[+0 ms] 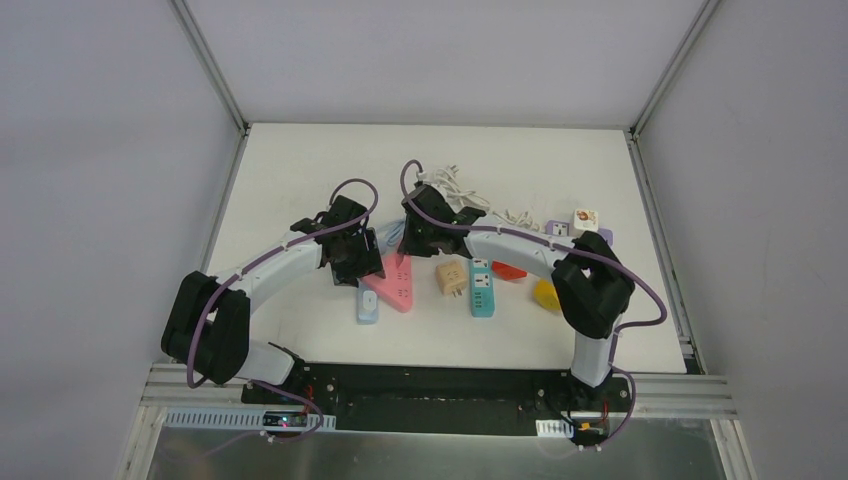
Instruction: Pull the plug off the socket
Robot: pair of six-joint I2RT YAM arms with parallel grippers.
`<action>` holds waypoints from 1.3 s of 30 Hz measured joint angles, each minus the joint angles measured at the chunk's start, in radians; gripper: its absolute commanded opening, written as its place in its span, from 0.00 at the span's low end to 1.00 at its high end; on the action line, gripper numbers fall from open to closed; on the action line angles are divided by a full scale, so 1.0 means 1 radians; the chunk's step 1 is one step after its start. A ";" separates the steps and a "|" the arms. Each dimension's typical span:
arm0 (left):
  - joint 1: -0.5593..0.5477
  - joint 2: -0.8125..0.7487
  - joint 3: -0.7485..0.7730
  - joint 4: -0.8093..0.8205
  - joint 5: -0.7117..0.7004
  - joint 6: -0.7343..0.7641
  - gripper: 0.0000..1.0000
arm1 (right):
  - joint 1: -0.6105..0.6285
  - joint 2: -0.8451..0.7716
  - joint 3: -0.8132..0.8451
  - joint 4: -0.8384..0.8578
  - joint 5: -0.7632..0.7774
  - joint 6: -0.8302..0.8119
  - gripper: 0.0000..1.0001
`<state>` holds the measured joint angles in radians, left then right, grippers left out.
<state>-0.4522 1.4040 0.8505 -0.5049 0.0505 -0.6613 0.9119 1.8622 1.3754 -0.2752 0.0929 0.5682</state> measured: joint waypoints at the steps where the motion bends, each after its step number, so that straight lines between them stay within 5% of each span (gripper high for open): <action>1: 0.000 0.000 0.000 -0.002 -0.002 0.000 0.54 | -0.002 0.000 0.000 0.001 -0.007 -0.001 0.00; 9: 0.000 0.000 0.000 -0.004 -0.007 -0.002 0.51 | -0.064 0.000 -0.026 0.040 -0.154 0.012 0.00; 19: 0.000 -0.005 -0.006 -0.001 -0.010 -0.003 0.48 | 0.016 0.024 0.065 -0.069 0.032 -0.031 0.00; 27: 0.000 -0.003 -0.013 0.010 -0.010 -0.003 0.46 | -0.112 -0.138 -0.090 0.072 -0.169 0.037 0.00; 34: 0.000 -0.005 -0.012 0.009 -0.010 -0.009 0.47 | 0.013 -0.098 0.054 0.038 -0.090 0.018 0.00; 39: 0.000 -0.020 -0.011 0.008 -0.010 -0.009 0.54 | -0.038 -0.120 0.011 0.004 -0.036 0.020 0.00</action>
<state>-0.4522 1.3842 0.8398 -0.4965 0.0402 -0.6701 0.8738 1.7420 1.3865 -0.2714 0.0570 0.5880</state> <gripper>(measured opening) 0.552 0.200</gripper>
